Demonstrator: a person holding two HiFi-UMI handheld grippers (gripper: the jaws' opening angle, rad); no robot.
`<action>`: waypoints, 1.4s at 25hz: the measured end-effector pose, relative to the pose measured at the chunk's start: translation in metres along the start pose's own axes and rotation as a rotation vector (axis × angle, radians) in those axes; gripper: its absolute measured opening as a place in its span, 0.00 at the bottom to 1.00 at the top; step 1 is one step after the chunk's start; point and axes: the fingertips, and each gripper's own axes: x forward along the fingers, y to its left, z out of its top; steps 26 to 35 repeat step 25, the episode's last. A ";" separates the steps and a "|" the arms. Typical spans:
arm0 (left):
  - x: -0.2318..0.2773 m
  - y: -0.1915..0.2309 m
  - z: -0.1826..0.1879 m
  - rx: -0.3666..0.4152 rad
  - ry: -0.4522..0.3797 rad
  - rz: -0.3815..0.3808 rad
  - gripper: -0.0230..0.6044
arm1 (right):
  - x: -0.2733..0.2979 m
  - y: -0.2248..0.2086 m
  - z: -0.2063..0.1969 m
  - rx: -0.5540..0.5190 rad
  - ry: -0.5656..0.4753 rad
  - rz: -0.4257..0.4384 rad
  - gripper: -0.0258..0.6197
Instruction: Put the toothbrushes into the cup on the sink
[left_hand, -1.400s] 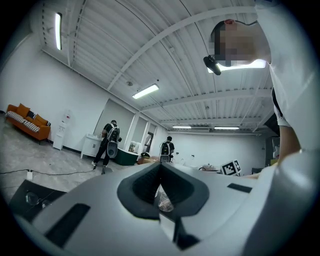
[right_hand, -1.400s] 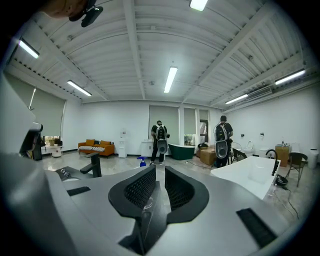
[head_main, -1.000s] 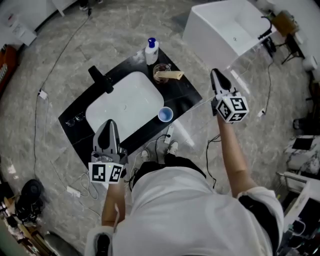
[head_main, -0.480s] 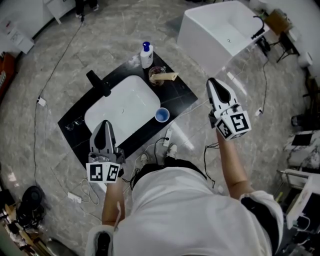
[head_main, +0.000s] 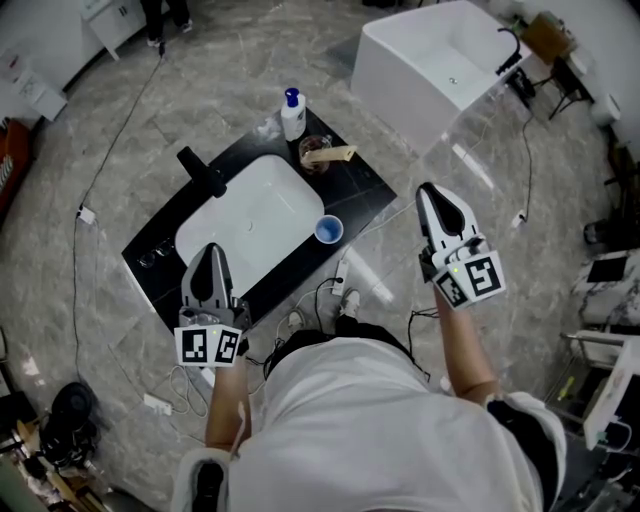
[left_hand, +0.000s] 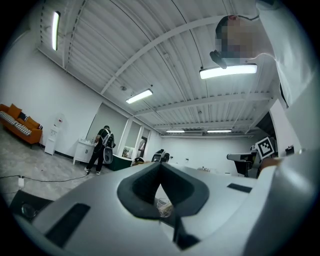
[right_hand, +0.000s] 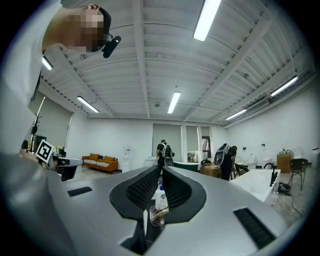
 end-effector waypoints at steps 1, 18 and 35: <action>-0.002 0.002 0.001 -0.001 0.001 -0.002 0.04 | -0.002 0.004 0.000 0.003 0.002 -0.002 0.12; -0.026 0.023 0.009 0.007 0.006 -0.030 0.04 | -0.008 0.039 0.011 0.009 -0.046 -0.040 0.12; -0.024 0.019 0.008 0.012 0.008 -0.050 0.04 | -0.010 0.044 0.009 0.016 -0.052 -0.042 0.12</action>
